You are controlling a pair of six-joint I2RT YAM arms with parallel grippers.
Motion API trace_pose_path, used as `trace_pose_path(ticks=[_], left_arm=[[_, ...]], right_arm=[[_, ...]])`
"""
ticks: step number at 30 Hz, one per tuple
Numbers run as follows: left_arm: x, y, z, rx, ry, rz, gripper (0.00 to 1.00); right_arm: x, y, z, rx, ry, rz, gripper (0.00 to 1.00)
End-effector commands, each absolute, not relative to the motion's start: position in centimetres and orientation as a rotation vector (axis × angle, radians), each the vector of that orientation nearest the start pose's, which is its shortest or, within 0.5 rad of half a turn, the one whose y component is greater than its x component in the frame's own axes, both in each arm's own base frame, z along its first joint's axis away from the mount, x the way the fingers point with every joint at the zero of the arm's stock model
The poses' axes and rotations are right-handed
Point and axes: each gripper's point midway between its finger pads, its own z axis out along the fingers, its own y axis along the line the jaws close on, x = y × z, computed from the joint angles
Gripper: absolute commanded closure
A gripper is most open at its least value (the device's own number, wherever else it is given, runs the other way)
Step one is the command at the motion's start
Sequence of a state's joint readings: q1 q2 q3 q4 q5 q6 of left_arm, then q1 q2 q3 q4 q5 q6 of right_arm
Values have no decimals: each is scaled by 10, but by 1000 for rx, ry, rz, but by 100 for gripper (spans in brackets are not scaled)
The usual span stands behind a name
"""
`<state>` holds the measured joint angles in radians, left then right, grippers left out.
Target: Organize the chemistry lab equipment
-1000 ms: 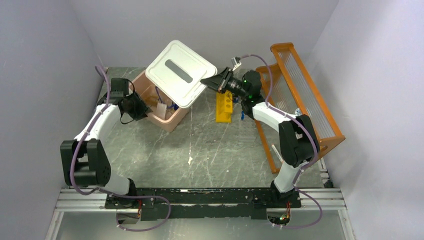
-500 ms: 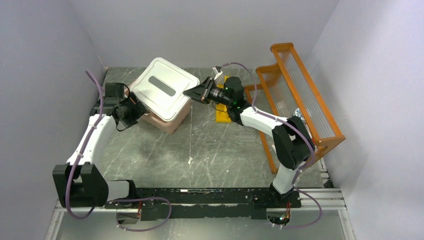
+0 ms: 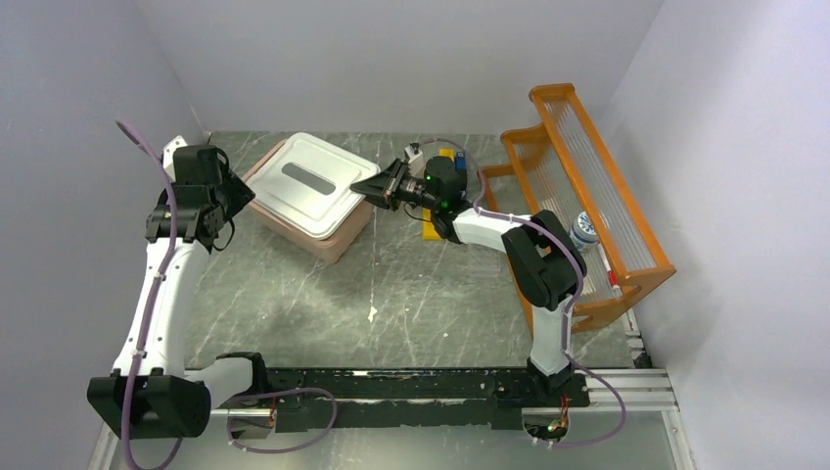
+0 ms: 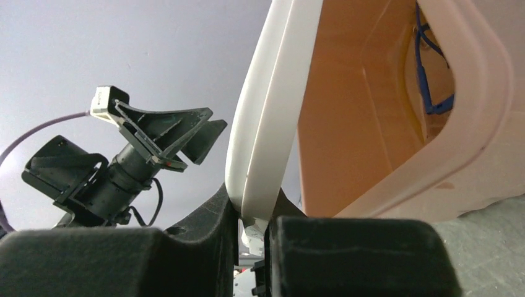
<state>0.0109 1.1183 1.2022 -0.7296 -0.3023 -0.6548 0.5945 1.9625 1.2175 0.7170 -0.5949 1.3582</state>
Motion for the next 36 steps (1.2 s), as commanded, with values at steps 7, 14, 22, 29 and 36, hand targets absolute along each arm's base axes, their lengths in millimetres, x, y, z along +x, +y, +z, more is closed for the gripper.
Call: trace_pose_path(ticks=[7, 14, 22, 29, 36], left_arm=[[349, 8, 229, -802, 2117, -211, 34], [360, 5, 206, -797, 2195, -299, 31], [372, 0, 200, -768, 2222, -343, 30], [376, -4, 186, -744, 2272, -370, 26], [381, -17, 188, -695, 2259, -496, 18]], right_arm=[[368, 415, 200, 312, 2090, 1927, 60], [368, 406, 189, 341, 2160, 1831, 45], [365, 389, 175, 351, 2251, 1688, 39], [367, 376, 158, 346, 2333, 1495, 37], [371, 380, 158, 297, 2330, 1493, 41]])
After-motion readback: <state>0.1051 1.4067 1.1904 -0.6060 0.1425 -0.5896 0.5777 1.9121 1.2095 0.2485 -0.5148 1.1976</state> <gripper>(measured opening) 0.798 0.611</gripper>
